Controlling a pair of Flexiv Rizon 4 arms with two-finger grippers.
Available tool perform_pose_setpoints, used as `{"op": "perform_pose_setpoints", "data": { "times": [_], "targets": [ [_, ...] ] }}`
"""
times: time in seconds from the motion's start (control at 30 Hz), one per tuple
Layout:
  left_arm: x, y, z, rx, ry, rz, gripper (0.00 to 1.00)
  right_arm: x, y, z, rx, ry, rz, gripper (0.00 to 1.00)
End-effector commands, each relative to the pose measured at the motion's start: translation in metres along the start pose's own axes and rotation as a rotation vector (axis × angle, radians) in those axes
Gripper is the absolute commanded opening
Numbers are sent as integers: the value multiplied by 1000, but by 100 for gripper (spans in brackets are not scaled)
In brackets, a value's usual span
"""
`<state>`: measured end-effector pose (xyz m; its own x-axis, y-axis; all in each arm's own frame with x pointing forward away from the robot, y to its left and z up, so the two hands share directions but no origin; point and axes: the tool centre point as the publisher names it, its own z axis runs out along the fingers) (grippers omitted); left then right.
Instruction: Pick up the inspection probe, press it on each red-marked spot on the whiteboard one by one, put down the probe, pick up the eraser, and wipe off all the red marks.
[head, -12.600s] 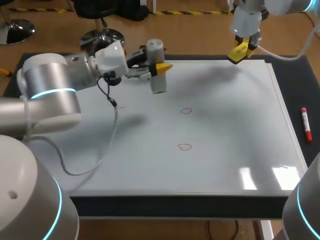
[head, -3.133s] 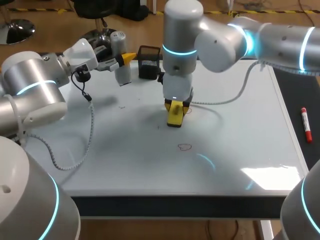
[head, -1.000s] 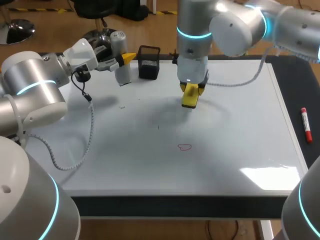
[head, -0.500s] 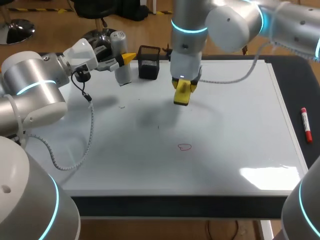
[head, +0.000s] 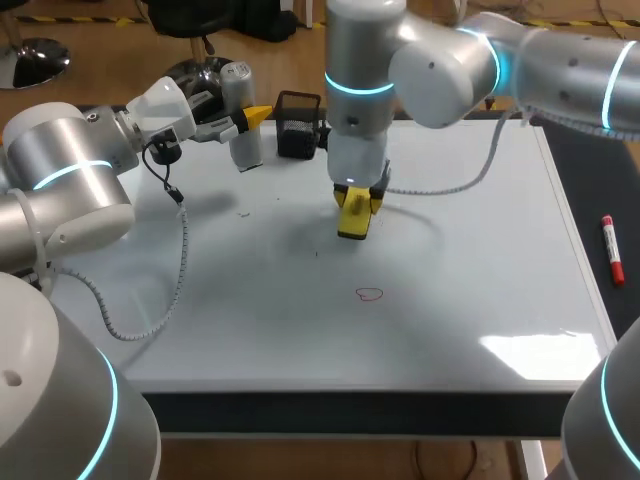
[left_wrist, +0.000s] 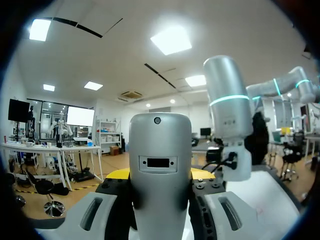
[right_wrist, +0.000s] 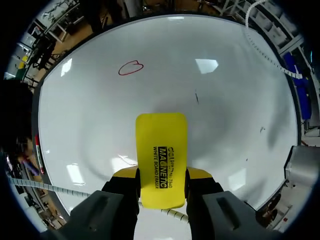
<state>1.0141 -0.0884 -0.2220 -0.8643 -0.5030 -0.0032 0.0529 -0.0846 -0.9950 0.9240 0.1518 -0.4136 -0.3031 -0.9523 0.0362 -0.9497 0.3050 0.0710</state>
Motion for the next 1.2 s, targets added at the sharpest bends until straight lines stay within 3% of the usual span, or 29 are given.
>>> {"op": "perform_pose_setpoints", "data": {
  "times": [0.03,0.67,1.2],
  "targets": [
    [1,0,1,2,-6,2,0,-1,-2,8,-14,23,12,0],
    [1,0,1,2,-6,2,0,30,-3,40,-63,59,77,0],
    [1,0,1,2,-6,2,0,78,-10,50,-79,122,150,0]
  ]
}}
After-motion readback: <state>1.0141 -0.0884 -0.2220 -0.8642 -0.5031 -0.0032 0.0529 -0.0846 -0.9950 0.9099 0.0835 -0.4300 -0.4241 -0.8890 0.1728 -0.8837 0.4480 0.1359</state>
